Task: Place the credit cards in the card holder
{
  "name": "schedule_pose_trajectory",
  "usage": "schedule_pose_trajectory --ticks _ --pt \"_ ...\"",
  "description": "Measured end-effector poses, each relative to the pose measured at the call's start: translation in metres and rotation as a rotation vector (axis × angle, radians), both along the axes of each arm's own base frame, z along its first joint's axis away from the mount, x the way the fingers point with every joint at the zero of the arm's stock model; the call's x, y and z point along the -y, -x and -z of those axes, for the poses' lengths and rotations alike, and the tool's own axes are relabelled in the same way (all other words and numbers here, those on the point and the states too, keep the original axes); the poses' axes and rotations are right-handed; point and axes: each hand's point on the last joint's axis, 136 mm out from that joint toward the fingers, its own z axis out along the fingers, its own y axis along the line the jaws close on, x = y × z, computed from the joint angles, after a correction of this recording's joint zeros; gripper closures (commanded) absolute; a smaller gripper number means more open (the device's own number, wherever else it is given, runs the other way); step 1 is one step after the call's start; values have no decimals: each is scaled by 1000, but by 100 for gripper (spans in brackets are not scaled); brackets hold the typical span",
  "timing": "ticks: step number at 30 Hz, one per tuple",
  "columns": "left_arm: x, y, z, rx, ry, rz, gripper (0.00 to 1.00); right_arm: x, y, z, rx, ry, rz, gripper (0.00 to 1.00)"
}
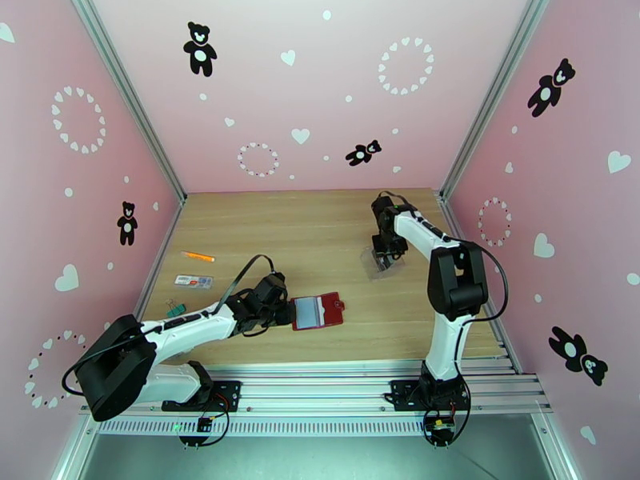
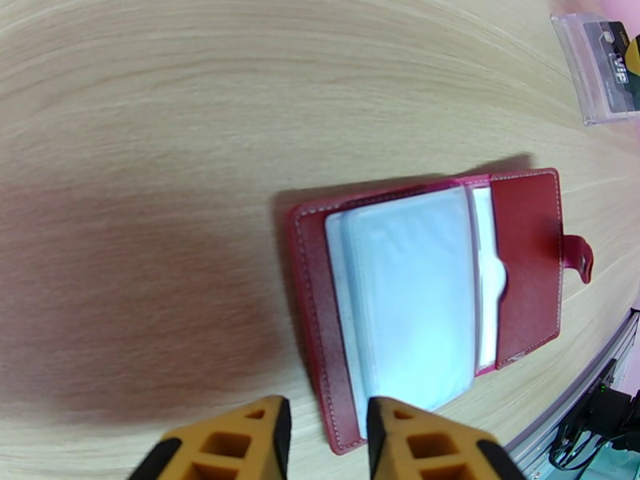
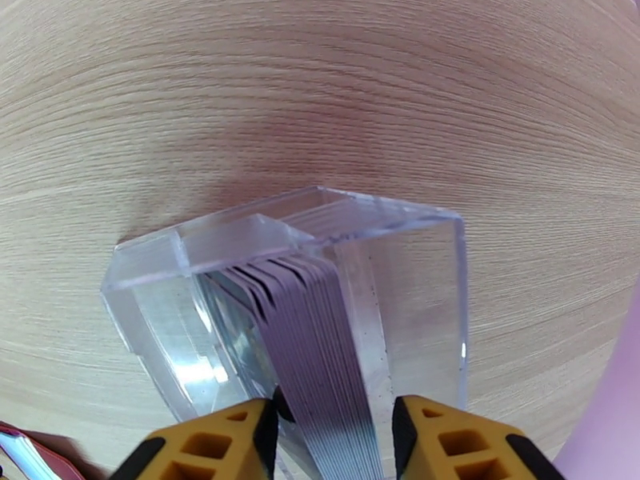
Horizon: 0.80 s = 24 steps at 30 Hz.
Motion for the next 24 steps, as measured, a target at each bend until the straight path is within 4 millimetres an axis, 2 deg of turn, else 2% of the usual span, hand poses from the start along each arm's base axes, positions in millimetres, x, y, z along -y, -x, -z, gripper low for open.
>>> schedule_pose_trajectory --ticks 13,24 --pt "0 0 1 -2 -2 0 68 -13 11 13 -40 -121 42 52" --pt "0 0 1 -1 -4 3 68 -58 28 15 -59 -324 82 51"
